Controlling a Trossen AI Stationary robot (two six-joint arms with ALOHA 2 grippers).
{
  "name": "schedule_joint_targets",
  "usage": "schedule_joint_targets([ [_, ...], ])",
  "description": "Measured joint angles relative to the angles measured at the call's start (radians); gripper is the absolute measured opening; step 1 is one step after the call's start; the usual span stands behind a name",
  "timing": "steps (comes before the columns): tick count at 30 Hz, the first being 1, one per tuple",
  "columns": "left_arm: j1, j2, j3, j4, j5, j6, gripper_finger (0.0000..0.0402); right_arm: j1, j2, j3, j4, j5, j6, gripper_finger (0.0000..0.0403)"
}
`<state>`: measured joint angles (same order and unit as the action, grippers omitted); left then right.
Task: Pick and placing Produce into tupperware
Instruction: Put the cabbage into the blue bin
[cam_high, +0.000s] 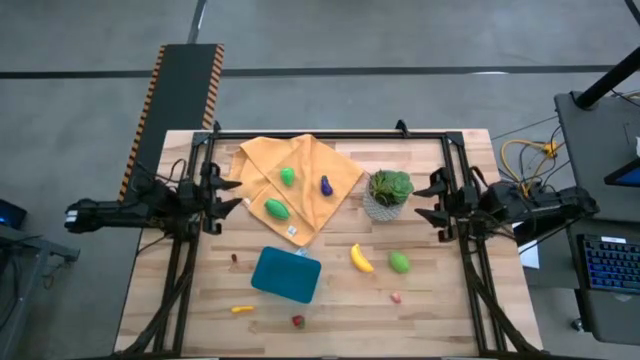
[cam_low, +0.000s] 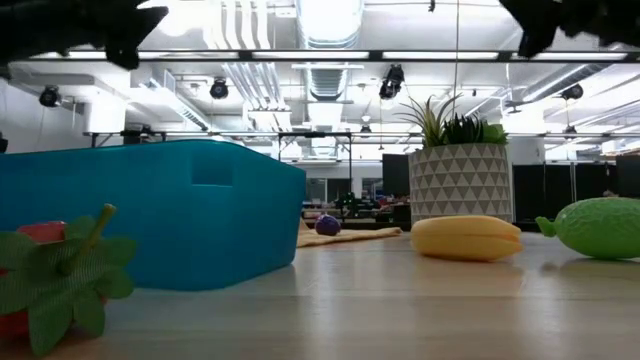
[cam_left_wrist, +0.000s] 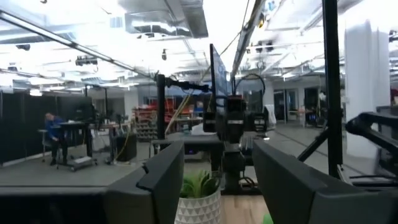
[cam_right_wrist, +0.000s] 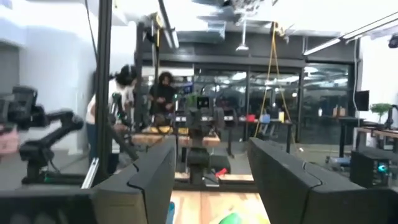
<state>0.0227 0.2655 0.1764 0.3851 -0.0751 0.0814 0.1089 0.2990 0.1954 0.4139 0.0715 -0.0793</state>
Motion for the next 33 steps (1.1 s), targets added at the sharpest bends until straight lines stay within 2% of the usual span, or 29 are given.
schedule_joint_targets([
  [6, 0.0, 0.162, 0.13, 0.0, 0.083, -0.022, 0.0178, 0.0, 0.144, 0.286, -0.374, 0.007, 0.037, 0.0193],
  [10, 0.0, 0.232, 0.181, 0.0, 0.084, 0.008, 0.0178, 0.002, 0.262, 0.46, -0.606, 0.006, 0.105, 0.0194],
  [15, 0.0, 0.292, 0.198, 0.004, 0.084, 0.01, 0.0178, 0.009, 0.411, 0.635, -0.813, 0.007, 0.184, 0.0194],
  [19, 0.0, 0.314, 0.194, 0.004, 0.084, 0.008, 0.0178, 0.009, 0.525, 0.777, -0.987, 0.009, 0.261, 0.0194],
  [27, 0.0, 0.302, 0.195, 0.038, 0.084, 0.009, 0.0178, 0.015, 0.754, 1.097, -1.508, 0.045, 0.434, 0.0177],
  [30, 0.001, 0.294, 0.194, 0.037, 0.083, 0.015, 0.0178, 0.031, 0.82, 1.191, -1.64, 0.015, 0.503, 0.0172],
  [33, 0.001, 0.289, 0.192, 0.032, 0.083, 0.057, 0.0178, 0.063, 0.867, 1.252, -1.7, 0.007, 0.576, 0.0169],
])
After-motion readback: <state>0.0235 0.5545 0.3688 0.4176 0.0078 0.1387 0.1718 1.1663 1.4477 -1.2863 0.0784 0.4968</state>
